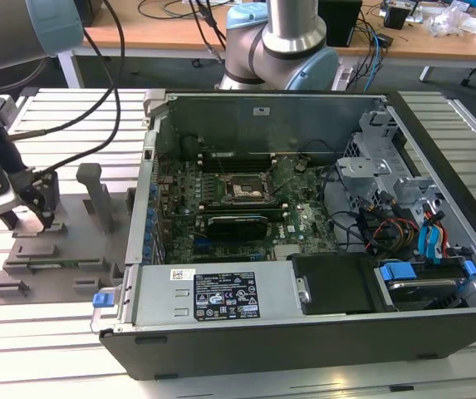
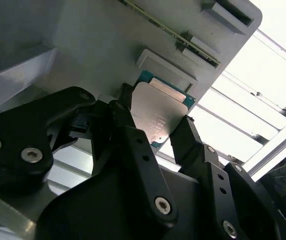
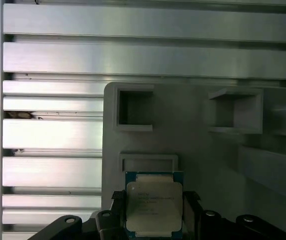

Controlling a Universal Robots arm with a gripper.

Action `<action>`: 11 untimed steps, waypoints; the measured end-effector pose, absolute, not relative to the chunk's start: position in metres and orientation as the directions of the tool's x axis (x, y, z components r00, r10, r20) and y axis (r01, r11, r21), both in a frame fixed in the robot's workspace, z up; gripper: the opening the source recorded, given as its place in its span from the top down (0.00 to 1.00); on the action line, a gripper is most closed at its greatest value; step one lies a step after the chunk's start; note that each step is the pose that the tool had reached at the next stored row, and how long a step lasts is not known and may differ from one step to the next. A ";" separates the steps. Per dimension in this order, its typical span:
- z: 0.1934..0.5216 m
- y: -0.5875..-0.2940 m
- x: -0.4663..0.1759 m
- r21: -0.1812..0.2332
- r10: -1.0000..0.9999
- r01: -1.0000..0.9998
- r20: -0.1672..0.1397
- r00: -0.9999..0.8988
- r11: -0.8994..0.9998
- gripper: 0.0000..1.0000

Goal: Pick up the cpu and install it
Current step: 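Pick up the cpu and move it towards the insertion slot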

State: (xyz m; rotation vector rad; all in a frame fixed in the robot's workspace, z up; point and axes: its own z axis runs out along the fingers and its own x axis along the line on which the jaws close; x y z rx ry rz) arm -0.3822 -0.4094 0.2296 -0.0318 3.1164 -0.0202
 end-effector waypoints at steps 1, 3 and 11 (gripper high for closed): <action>0.231 -0.409 -0.382 -0.013 -0.021 -0.020 -0.025 -0.999 1.000 0.45; 0.232 -0.409 -0.382 -0.013 -0.021 -0.020 -0.025 -0.999 1.000 0.45; 0.242 -0.409 -0.382 -0.013 -0.021 -0.020 -0.025 -0.999 1.000 0.45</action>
